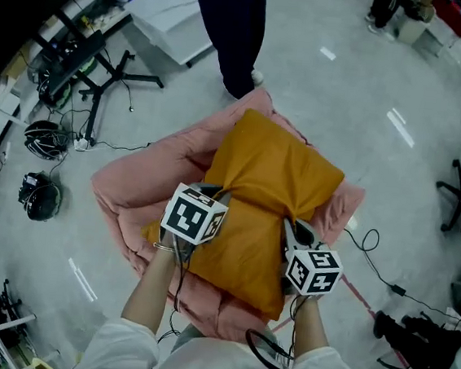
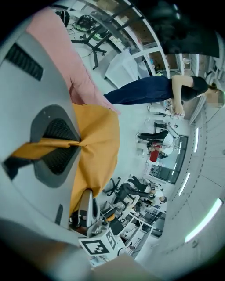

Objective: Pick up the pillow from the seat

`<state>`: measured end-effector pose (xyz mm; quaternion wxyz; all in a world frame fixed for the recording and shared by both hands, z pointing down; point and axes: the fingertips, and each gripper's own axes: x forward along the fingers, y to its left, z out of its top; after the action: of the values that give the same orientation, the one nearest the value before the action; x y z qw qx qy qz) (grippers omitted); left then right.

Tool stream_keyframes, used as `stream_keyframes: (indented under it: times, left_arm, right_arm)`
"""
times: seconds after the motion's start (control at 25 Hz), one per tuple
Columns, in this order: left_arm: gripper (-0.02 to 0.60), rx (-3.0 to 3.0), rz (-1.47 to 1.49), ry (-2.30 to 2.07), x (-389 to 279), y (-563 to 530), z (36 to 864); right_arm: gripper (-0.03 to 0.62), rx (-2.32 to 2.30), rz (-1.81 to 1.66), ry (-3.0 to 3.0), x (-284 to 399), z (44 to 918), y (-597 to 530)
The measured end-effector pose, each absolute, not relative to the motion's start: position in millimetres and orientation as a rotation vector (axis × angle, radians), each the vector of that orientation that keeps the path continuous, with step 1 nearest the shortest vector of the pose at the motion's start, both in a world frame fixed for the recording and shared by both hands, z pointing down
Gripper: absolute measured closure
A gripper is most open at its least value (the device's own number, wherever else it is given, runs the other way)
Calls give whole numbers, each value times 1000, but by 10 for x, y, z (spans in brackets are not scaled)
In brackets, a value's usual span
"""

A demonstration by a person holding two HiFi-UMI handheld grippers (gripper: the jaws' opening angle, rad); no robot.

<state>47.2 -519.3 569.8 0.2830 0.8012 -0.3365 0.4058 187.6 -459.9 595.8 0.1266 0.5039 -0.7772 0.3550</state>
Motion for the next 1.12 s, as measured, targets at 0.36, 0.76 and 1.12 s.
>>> stream_keyframes:
  times: [0.36, 0.76, 1.12]
  left_arm:
    - [555, 2220, 941, -1110, 322, -4589, 4778]
    - [557, 2199, 779, -1348, -39, -3901, 4052]
    - [557, 2166, 586, -1583, -996, -3328, 3423]
  right_arm:
    - [558, 1422, 783, -2402, 1816, 5033, -4201]
    - [559, 1261, 578, -2590, 1522, 4289, -3825]
    - [559, 1066, 358, -2733, 567, 3626, -3563]
